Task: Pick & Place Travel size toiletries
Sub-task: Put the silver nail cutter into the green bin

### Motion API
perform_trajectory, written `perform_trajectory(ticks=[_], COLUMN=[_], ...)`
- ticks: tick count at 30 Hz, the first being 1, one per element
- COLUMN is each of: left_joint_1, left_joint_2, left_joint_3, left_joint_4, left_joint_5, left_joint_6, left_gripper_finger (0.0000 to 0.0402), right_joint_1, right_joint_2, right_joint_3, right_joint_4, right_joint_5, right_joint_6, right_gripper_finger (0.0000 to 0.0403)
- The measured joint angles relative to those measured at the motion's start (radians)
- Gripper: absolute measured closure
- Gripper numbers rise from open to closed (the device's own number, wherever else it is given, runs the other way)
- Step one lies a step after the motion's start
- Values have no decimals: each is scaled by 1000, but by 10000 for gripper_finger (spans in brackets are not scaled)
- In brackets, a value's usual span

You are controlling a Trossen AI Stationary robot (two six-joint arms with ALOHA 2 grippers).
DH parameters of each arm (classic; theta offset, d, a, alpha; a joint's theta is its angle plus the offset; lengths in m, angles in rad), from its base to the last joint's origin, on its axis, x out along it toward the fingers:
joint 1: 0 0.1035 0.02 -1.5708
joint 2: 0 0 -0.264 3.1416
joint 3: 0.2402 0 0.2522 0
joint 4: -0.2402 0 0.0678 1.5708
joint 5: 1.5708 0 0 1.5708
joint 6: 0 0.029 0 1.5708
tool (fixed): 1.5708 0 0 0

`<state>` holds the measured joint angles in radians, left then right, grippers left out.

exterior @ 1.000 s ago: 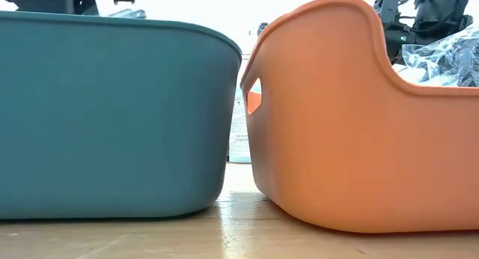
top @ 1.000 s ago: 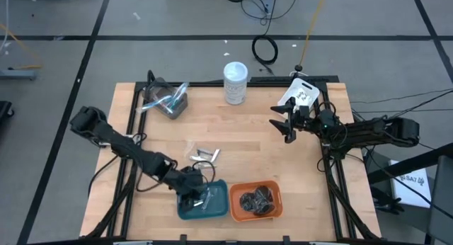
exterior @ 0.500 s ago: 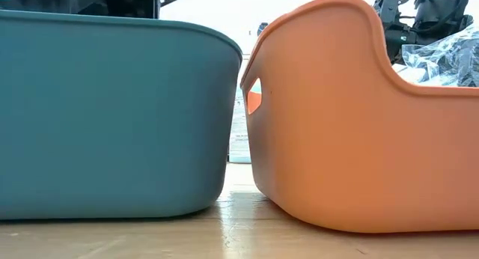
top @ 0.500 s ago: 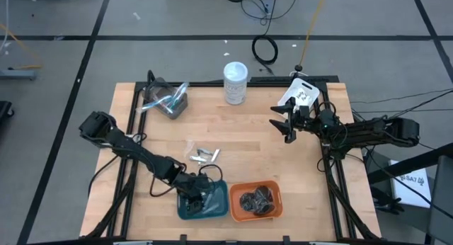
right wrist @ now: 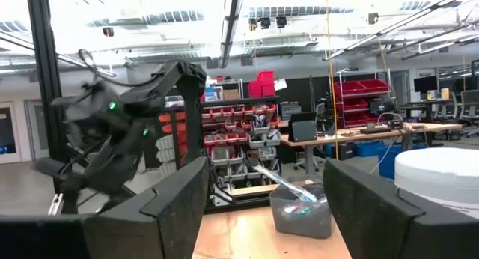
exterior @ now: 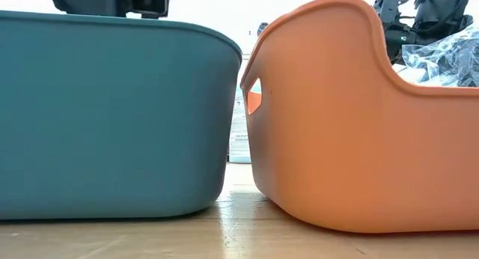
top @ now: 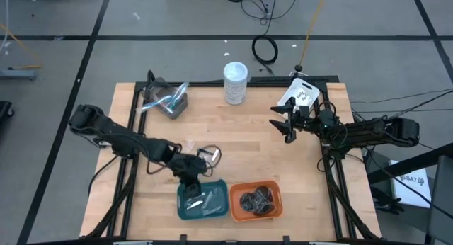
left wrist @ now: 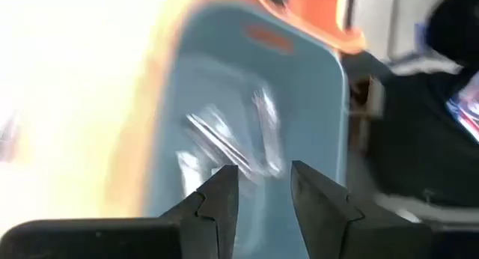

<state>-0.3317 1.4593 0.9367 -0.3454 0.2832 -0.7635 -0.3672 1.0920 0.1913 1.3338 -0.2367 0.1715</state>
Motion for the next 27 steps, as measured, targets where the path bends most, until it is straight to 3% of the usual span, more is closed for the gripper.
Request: perform_trajectory(ticks=[8,11,19,24,27], left_joint_1=[45,86,217,247,249], left_joint_2=[-60,-37,41,91,123], left_joint_3=[-2,0,-2,-1,-1], left_joint_4=[-269,-332,-393,-387,-385], left_joint_5=[-396,-478,-371,-328,-329], left_joint_6=[232,243,135,133,137], left_gripper_finger=[284,284,284,280,258], right_joint_1=[0,0,0,0,0], right_joint_2=[0,0,0,0,0], right_joint_3=[0,0,0,0,0], right_joint_4=[-2,-3,-28,-31,-31], right_joint_5=[0,0,2,2,3], right_joint_6=[0,0,-29,-31,-32], right_gripper_finger=[151,151,151,151,151])
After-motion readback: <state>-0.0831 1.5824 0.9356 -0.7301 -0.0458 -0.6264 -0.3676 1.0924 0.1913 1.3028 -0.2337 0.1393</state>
